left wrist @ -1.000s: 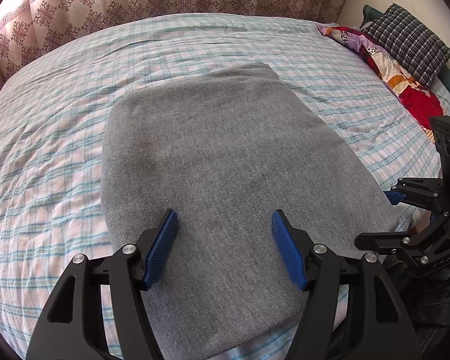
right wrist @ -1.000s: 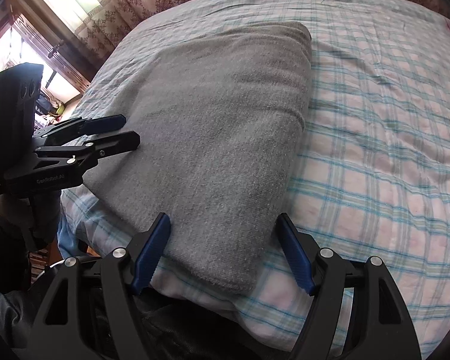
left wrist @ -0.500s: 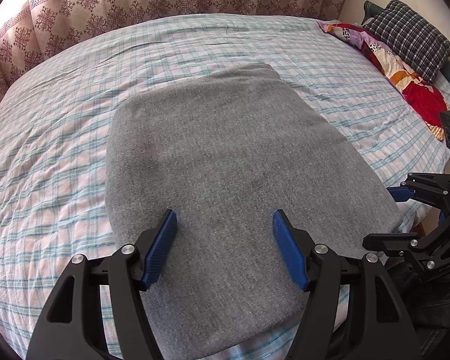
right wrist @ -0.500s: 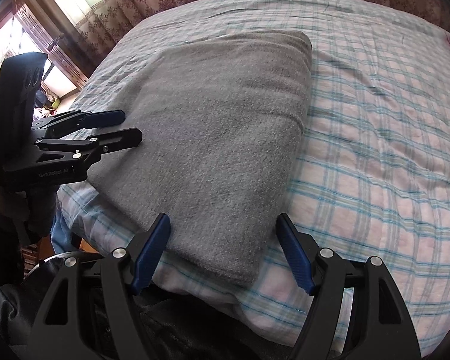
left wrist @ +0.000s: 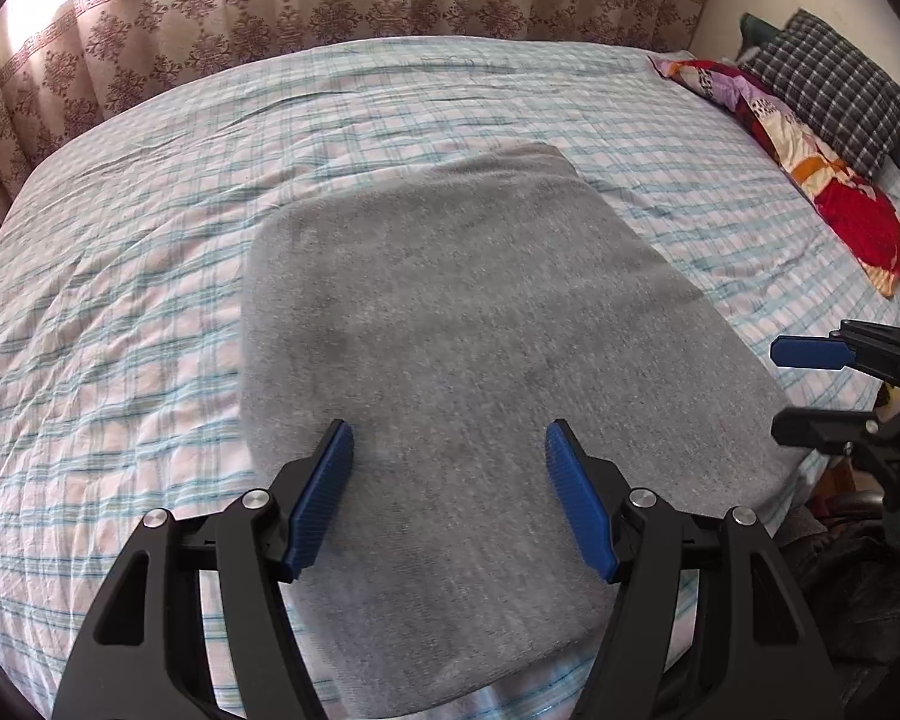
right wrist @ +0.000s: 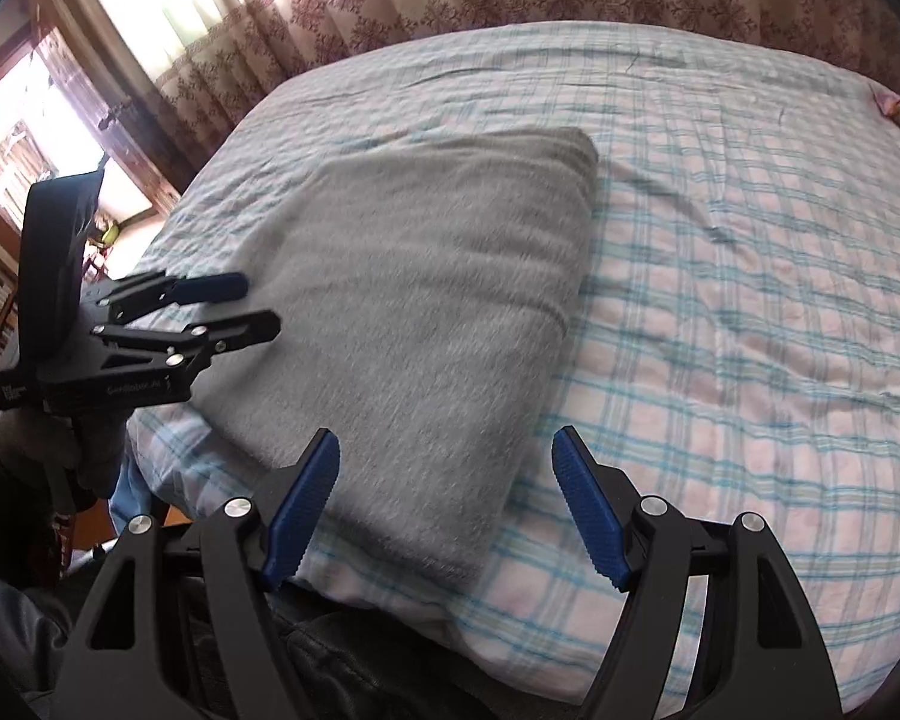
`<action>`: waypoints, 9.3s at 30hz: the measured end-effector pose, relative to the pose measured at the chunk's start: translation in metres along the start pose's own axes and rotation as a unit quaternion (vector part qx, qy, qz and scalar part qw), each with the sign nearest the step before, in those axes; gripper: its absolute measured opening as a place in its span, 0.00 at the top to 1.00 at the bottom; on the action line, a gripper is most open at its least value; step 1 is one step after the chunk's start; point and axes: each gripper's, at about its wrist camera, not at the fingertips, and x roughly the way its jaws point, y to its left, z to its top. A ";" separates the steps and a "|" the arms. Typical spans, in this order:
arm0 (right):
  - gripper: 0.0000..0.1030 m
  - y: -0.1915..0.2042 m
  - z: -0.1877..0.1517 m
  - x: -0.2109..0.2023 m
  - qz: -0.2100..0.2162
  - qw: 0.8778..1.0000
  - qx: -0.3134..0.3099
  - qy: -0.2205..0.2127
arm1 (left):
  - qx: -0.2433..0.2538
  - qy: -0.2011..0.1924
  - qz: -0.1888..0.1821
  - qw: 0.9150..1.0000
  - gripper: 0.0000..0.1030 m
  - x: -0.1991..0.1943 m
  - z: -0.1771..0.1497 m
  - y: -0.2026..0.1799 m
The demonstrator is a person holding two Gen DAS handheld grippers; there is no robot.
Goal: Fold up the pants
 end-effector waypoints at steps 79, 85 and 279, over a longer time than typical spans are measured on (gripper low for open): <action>0.76 -0.073 0.137 0.054 0.171 0.977 0.111 -0.055 | -0.165 0.002 -0.362 0.917 0.57 0.064 0.059 0.057; 0.76 -0.115 0.159 0.021 0.147 0.976 0.127 -0.097 | -0.146 -0.014 -0.377 0.915 0.57 0.076 0.110 0.022; 0.11 -0.142 0.063 -0.064 -0.330 0.922 0.094 -0.181 | 0.086 -0.102 0.097 0.986 0.03 0.065 0.164 -0.193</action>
